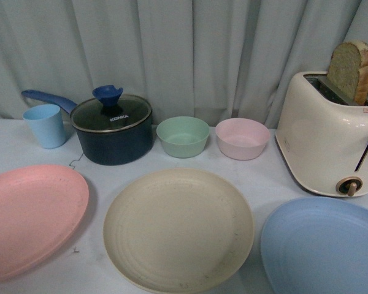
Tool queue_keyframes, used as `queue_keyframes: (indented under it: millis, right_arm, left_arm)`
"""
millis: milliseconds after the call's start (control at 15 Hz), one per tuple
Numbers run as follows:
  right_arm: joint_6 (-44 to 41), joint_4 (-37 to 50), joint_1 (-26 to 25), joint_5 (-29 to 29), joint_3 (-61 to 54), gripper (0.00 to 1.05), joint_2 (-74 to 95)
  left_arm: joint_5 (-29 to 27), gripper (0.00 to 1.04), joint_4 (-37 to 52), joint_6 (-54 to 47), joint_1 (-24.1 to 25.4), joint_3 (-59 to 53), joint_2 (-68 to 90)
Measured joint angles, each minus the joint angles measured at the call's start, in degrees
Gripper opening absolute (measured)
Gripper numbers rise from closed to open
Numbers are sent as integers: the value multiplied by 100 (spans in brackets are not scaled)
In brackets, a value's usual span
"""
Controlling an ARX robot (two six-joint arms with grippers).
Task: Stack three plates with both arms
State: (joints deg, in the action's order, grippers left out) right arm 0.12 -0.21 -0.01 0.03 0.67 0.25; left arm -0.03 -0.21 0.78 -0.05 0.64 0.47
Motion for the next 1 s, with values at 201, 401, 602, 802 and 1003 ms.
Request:
queue_keyframes:
  millis: [201, 401, 602, 802, 1003]
  right_arm:
    - [0, 2, 0, 0, 0, 98, 0]
    - [0, 2, 0, 0, 0, 98, 0]
    - [0, 0, 0, 0, 0, 98, 0]
    - [0, 2, 0, 0, 0, 98, 0]
    - [-2, -2, -4, 7, 0, 98, 0]
  left_arm:
    - [0, 98, 0, 0, 0, 0, 0]
    - [0, 98, 0, 0, 0, 0, 0]
    - [0, 98, 0, 0, 0, 0, 0]
    - [0, 98, 0, 0, 0, 0, 0]
    - [-2736, 98, -1821, 1676, -623, 1025, 1853]
